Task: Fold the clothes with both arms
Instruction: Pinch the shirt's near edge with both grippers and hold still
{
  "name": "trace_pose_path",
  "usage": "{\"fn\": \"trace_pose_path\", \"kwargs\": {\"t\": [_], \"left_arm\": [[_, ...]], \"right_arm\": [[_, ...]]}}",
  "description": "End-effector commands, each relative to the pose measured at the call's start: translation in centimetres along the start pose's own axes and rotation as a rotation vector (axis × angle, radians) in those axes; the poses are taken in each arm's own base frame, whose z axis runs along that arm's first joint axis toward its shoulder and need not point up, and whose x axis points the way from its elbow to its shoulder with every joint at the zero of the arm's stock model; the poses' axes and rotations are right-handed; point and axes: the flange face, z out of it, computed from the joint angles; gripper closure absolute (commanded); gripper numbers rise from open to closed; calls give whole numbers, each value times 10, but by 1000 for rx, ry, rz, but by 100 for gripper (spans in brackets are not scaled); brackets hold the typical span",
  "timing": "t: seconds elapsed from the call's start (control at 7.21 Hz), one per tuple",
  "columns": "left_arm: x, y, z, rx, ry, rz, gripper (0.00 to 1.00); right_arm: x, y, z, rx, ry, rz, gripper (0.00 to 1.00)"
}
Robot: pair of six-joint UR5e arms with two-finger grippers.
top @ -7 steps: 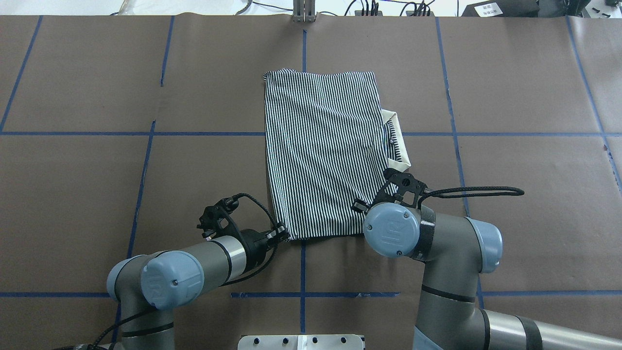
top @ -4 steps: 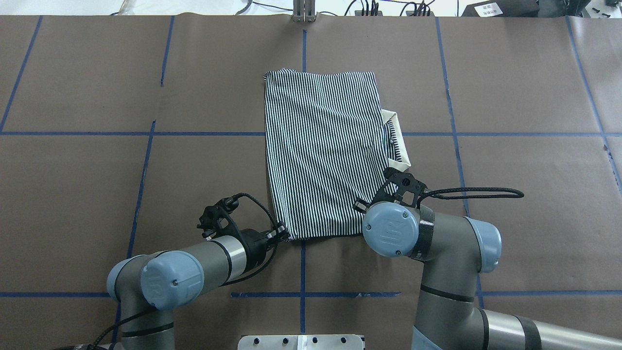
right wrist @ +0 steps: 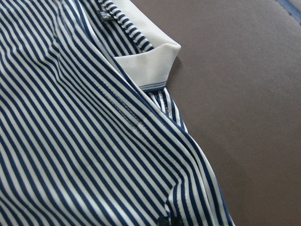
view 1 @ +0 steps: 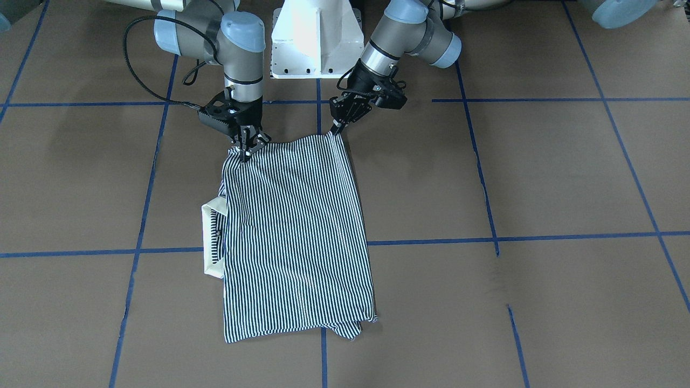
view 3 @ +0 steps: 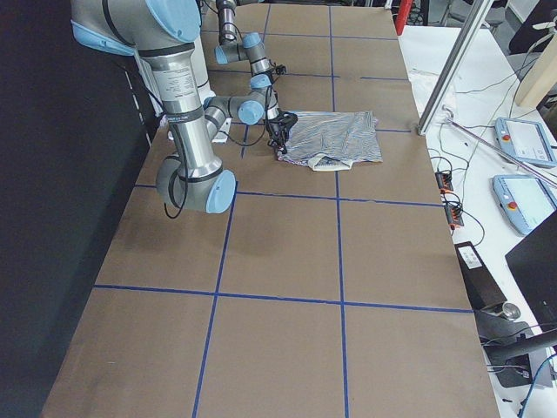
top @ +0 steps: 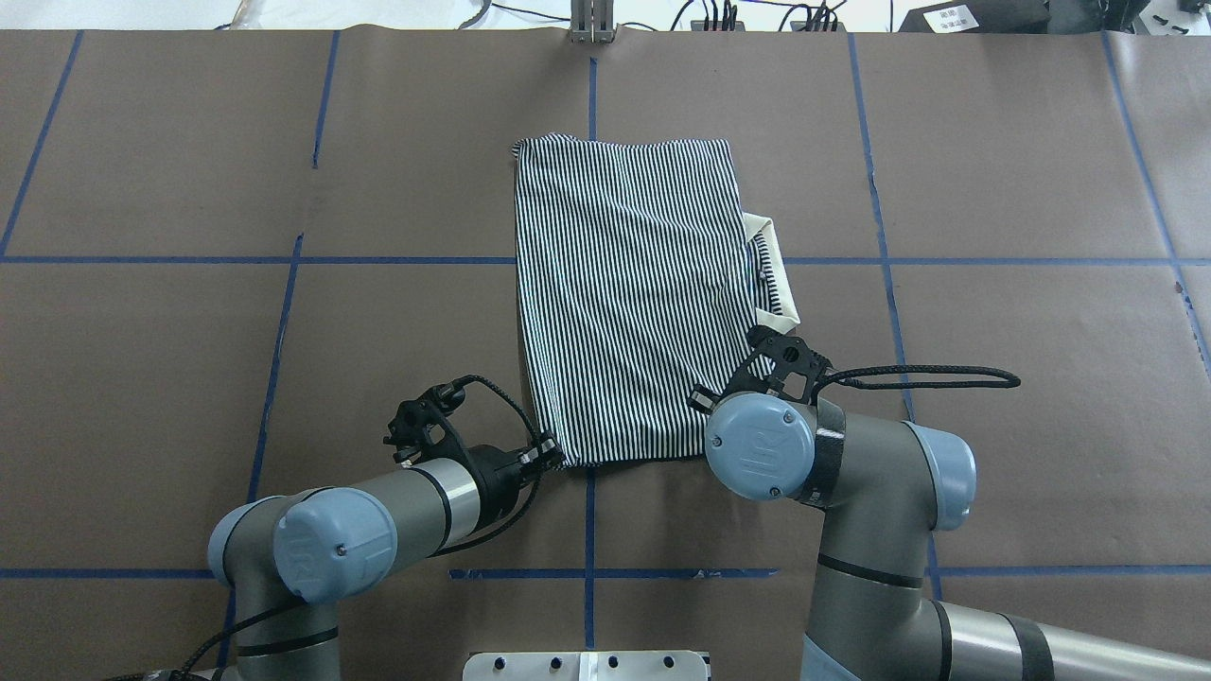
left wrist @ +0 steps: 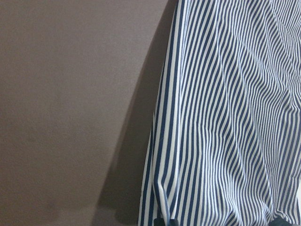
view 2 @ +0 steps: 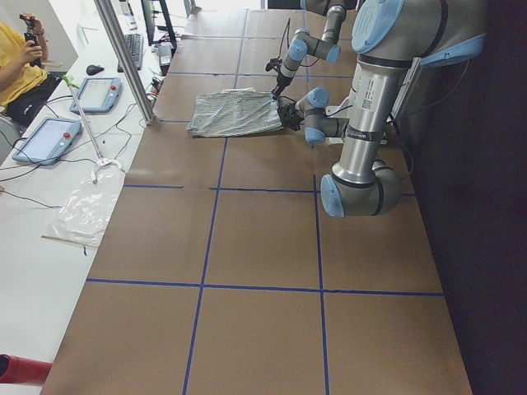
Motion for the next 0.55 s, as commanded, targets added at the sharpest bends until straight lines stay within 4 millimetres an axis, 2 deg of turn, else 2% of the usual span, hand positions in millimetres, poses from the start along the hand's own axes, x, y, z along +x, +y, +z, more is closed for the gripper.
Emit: {"fn": "trace_pose_path", "kwargs": {"t": [0.0, 0.14, 0.42], "left_arm": [[0, 0, 0, 0, -1, 2, 100], [0, 0, 0, 0, -1, 2, 100], [-1, 0, 0, -1, -2, 2, 100]], "right_arm": [[2, -2, 0, 5, 17, -41, 35], [2, -1, 1, 5, 18, -43, 32], [1, 0, 1, 6, 19, -44, 33]]}}
